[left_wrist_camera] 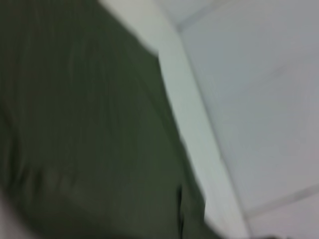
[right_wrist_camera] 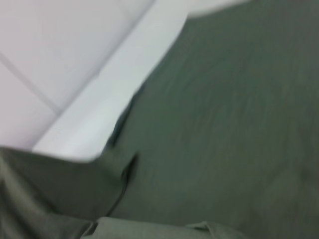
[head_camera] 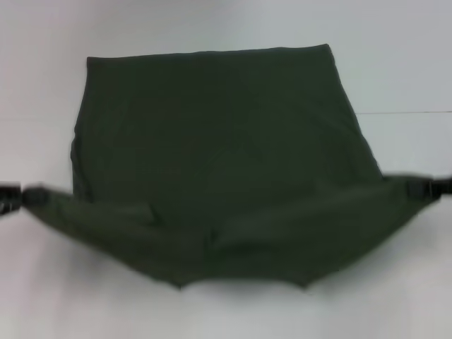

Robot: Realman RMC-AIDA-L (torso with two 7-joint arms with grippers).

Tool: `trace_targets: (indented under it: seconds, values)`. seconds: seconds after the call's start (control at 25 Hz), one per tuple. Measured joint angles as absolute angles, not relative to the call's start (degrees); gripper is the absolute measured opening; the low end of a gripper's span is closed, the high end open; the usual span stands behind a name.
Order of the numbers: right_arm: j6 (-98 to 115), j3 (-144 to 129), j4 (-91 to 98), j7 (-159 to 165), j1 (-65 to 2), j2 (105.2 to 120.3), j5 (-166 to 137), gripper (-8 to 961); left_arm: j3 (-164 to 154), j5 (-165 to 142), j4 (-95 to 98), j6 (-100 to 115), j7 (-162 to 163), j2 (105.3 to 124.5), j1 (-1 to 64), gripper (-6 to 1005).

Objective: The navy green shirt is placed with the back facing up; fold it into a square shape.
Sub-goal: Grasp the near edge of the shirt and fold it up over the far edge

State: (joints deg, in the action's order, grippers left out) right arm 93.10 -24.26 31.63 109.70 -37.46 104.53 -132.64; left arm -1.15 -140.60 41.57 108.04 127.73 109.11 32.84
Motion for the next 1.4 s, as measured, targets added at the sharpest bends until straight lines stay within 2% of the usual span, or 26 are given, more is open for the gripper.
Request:
trace_targets:
  seconds: [0.28,0.52,0.84,1.08,1.24,1.4]
  values:
    - [83.88,-22.1,31.46,110.46,-40.61,104.86,-125.57,39,-1.79,-132.63,35.81,93.15,126.37,109.03,37.69,19]
    - [73.02,-22.47,28.35,109.53,-42.82,106.72,-120.73,40,-1.96,-128.42,29.12,80.05,119.87,109.31,40.41,20]
    - [57.94,-22.42,26.27,106.2,-43.77,111.3,-116.19,41,-2.42,-121.74,24.06,63.95,109.38,111.72,42.05,20]
    - [52.22,-22.71,23.81,105.15,-44.66,111.94,-115.54,42,-2.48,-120.23,19.54,56.28,104.26,112.36,43.99,19]
    - [48.98,-23.26,22.74,104.13,-45.71,112.67,-115.51,42,-2.48,-120.02,19.38,54.05,101.62,114.07,45.31,19]
    - [46.37,-23.86,22.53,102.63,-46.71,113.41,-115.47,43,-2.54,-119.83,19.15,51.62,100.37,114.86,46.19,19]
